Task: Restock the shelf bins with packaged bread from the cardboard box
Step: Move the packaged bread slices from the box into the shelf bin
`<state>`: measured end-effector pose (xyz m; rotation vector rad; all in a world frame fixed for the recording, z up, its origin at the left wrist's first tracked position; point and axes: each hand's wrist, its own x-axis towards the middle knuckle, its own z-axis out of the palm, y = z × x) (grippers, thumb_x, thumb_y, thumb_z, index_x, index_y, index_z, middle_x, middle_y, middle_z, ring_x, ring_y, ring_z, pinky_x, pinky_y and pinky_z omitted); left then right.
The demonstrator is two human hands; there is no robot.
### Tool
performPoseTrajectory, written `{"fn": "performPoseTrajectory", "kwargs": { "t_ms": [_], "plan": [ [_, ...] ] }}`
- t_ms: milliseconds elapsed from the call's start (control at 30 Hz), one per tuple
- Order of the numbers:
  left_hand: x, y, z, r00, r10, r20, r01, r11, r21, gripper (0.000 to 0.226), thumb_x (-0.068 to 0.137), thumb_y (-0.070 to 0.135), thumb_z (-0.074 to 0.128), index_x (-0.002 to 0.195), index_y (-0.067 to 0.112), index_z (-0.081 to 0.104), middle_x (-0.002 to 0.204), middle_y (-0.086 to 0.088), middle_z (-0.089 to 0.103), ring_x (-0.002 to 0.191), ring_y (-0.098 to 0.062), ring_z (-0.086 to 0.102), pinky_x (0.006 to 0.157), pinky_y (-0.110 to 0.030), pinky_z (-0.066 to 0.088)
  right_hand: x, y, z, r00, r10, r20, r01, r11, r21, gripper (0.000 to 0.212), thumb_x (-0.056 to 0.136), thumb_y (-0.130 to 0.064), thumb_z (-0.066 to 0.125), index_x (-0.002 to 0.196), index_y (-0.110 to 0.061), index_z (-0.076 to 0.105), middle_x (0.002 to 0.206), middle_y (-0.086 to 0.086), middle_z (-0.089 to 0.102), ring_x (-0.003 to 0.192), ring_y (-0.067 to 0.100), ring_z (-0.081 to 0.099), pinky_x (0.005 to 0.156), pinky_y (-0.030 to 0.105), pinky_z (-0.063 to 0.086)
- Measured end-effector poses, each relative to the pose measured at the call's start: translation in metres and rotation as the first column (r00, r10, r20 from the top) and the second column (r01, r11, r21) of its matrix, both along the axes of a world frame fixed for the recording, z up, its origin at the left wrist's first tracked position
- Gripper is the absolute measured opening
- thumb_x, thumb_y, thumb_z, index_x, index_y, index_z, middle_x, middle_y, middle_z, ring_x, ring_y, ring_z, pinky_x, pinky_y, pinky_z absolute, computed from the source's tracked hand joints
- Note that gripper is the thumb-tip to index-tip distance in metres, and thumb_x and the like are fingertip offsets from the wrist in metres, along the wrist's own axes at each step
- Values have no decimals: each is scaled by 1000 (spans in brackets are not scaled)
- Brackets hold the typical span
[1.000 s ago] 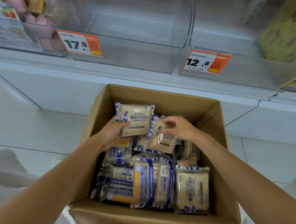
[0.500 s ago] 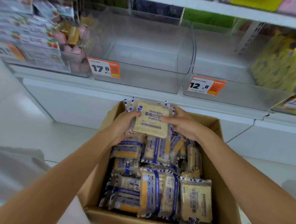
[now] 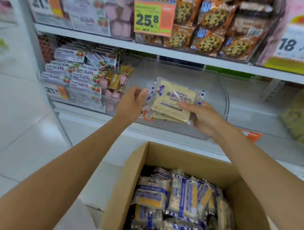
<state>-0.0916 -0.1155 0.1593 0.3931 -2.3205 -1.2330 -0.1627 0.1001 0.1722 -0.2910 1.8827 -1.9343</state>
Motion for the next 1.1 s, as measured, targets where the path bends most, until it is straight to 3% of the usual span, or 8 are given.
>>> {"fn": "performPoseTrajectory", "kwargs": {
  "t_ms": [200,333,467,600,733,833,967,1100],
  "plan": [
    [-60,-69,4,982,183,-54,-189,895,-405,40,96,44,55,123,14,56,115,-8,58,111,-28,51,87,-33,34,-88,-56,4,992,-125,-16,126,992,19,72,49,-27,95,112,-7,68,108,14,73,106,34,68,95,53,52],
    [-81,-88,-12,987,104,-121,-149,873,-464,31,98,38,54,116,14,63,110,-10,60,103,-28,51,78,-31,34,-144,-95,-30,967,-233,-105,243,965,94,45,79,-15,81,116,-7,57,89,4,67,55,6,65,47,17,45],
    [-83,-92,-24,964,62,-259,-178,873,-455,19,97,26,57,107,14,68,101,-4,59,94,-18,48,75,-23,28,-190,-118,-74,960,-80,-269,150,956,252,57,78,0,78,128,-4,52,120,7,66,107,26,65,74,34,59],
    [-84,-93,-28,958,56,-282,-178,887,-426,15,97,23,58,102,15,69,99,6,50,94,-9,41,74,-17,25,-227,-137,-84,927,-97,-362,249,880,403,43,76,-6,80,114,-4,59,115,6,68,104,25,65,95,44,52],
    [-83,-92,-28,953,54,-299,-181,892,-415,15,96,22,59,99,14,71,99,4,53,95,-13,45,77,-16,26,-226,-143,-85,907,-220,-358,385,780,494,59,80,-24,79,125,-1,48,124,12,58,106,26,60,82,33,51],
    [-82,-91,-27,957,52,-286,-170,899,-405,14,95,24,59,98,15,70,100,-1,58,95,-13,46,78,-22,30,-209,-136,-83,717,-277,-639,622,669,408,83,72,-33,85,135,-6,39,135,14,44,122,30,48,96,41,46],
    [-82,-90,-26,957,58,-283,-169,907,-386,14,95,25,60,97,16,70,100,0,57,95,-15,47,78,-29,36,-213,-132,-72,248,388,-888,694,568,442,96,70,-41,82,149,-25,31,153,12,32,142,31,28,115,52,24],
    [-81,-91,-27,955,61,-290,-174,908,-382,16,95,28,59,97,16,70,99,4,54,94,-14,46,76,-28,35,-221,-136,-83,265,562,-783,659,487,573,85,76,-36,80,148,-30,35,153,15,32,141,34,29,118,47,8]
  ]
}}
